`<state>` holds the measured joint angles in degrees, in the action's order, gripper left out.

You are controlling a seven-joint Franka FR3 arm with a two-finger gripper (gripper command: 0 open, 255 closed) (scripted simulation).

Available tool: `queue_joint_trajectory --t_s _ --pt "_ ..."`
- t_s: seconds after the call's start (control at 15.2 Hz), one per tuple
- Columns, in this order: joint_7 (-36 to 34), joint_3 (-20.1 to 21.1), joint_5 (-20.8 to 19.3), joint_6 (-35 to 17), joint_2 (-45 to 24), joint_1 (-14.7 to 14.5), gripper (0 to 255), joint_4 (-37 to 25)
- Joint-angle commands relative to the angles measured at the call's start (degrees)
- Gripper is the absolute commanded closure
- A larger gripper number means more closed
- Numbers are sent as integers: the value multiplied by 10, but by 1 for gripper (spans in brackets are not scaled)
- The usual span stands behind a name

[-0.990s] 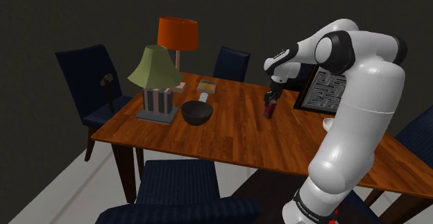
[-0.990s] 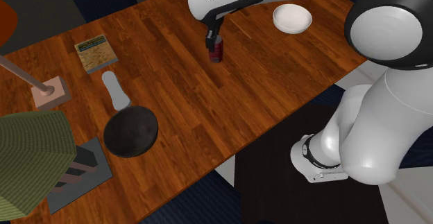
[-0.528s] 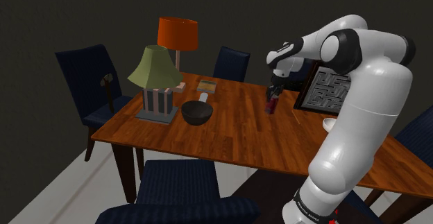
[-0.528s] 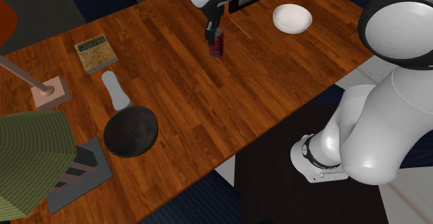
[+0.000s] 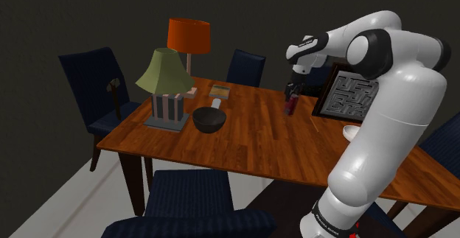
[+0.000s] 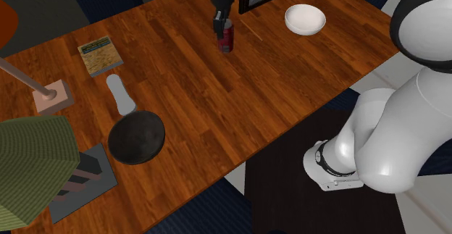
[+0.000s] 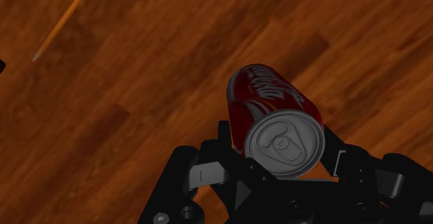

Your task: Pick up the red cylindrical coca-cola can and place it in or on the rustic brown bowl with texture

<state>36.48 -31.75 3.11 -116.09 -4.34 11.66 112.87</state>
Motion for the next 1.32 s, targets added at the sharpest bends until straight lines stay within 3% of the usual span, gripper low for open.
queue_joint_trajectory --t_s 0.0,0.59,1.25 --pt "-3 0 -4 14 6 -1 255 -10" --pt "-10 0 -14 75 22 -2 255 -57" --pt "-150 67 -22 84 38 -73 255 -53"
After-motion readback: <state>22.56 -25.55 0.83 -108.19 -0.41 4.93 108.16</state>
